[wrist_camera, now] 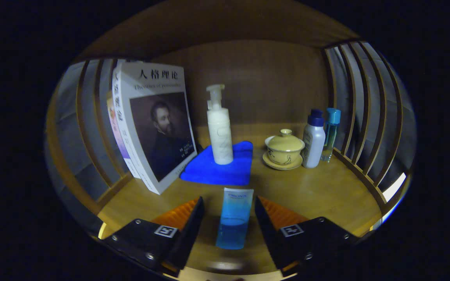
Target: Pull open the drawer, take out the items inside it, and place them on the countertop above the cabinet.
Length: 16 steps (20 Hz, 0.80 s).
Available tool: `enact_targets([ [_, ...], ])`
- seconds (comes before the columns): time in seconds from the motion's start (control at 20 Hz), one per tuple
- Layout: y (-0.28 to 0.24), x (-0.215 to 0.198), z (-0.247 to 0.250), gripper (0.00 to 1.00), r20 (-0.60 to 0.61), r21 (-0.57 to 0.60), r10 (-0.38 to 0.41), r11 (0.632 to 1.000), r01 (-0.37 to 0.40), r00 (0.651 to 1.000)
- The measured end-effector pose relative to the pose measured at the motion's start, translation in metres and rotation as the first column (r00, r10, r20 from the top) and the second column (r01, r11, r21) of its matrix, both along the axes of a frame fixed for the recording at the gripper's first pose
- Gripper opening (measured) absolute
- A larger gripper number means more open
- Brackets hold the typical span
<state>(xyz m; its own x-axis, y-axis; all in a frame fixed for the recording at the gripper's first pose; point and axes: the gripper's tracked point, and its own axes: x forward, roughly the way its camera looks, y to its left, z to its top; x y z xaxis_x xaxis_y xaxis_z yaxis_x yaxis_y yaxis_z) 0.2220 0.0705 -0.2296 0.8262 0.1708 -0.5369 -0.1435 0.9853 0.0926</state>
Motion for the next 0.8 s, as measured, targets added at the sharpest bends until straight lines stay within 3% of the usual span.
enact_targets([
  [0.05,-0.001,-0.005,0.008,0.93,0.027,0.009,-0.008,1.000,0.008,1.000],
  [0.1,-0.005,-0.012,0.017,0.95,0.054,0.008,-0.015,1.000,0.015,0.998],
  [0.3,-0.016,-0.047,0.059,0.94,0.165,-0.039,-0.044,0.998,0.051,0.985],
  [0.8,-0.001,-0.159,0.149,0.94,0.373,-0.039,-0.013,0.999,0.030,0.928],
])
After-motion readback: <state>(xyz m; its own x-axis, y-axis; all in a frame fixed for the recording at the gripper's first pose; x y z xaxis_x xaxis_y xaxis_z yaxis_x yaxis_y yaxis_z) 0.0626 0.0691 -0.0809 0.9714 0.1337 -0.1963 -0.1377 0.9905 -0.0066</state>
